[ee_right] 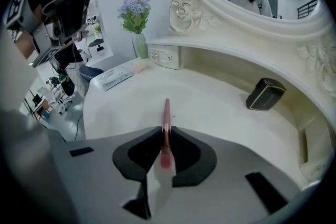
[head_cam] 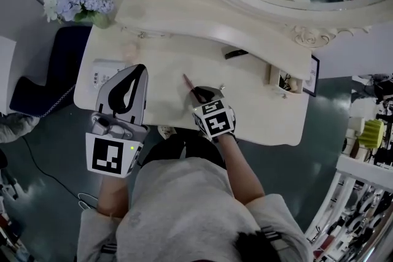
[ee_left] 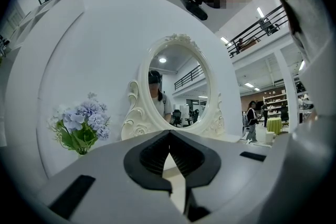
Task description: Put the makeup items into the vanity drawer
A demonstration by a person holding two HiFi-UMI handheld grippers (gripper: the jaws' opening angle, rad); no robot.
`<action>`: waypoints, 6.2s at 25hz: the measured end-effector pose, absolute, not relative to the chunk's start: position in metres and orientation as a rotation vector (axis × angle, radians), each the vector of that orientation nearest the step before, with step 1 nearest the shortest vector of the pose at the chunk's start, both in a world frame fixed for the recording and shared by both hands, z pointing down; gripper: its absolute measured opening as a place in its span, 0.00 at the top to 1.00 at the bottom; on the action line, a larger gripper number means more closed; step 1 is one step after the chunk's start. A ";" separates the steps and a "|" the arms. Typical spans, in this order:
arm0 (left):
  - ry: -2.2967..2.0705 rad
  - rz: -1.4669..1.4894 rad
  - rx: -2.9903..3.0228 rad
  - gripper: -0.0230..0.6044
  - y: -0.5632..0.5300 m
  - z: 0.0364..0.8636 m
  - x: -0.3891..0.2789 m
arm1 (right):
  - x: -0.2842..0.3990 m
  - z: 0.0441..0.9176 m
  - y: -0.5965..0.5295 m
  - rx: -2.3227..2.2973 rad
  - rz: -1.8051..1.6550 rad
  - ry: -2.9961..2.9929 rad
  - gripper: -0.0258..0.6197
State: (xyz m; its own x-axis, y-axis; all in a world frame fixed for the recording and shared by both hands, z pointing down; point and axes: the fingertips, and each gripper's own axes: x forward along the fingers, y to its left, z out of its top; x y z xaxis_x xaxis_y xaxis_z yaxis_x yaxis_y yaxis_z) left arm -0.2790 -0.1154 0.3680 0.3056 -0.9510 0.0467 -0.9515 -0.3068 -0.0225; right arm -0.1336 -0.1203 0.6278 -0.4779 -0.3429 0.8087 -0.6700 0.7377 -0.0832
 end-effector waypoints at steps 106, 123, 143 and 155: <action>-1.732 -0.013 2.718 0.94 -0.155 0.315 -0.006 | 0.199 0.457 -0.186 1.111 -0.010 -2.390 0.87; -1.928 0.020 2.578 0.94 -0.140 0.317 -0.023 | 0.214 0.531 -0.215 0.592 -0.236 -2.008 0.87; -2.064 0.087 2.430 0.94 -0.119 0.330 -0.030 | 0.208 0.570 -0.241 0.392 -0.202 -1.903 0.87; -2.102 0.109 2.408 0.94 -0.103 0.329 -0.028 | 0.207 0.570 -0.242 0.431 -0.185 -1.913 0.87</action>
State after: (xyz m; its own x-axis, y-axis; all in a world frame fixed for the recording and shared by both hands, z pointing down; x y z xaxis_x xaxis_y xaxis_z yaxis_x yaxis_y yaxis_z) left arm -0.0283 -0.1033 0.3287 0.1345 -0.9908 0.0138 -0.9870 -0.1352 -0.0873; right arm 0.2069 -0.2420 0.5695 -0.3221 -0.3814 0.8665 -0.2086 0.9213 0.3281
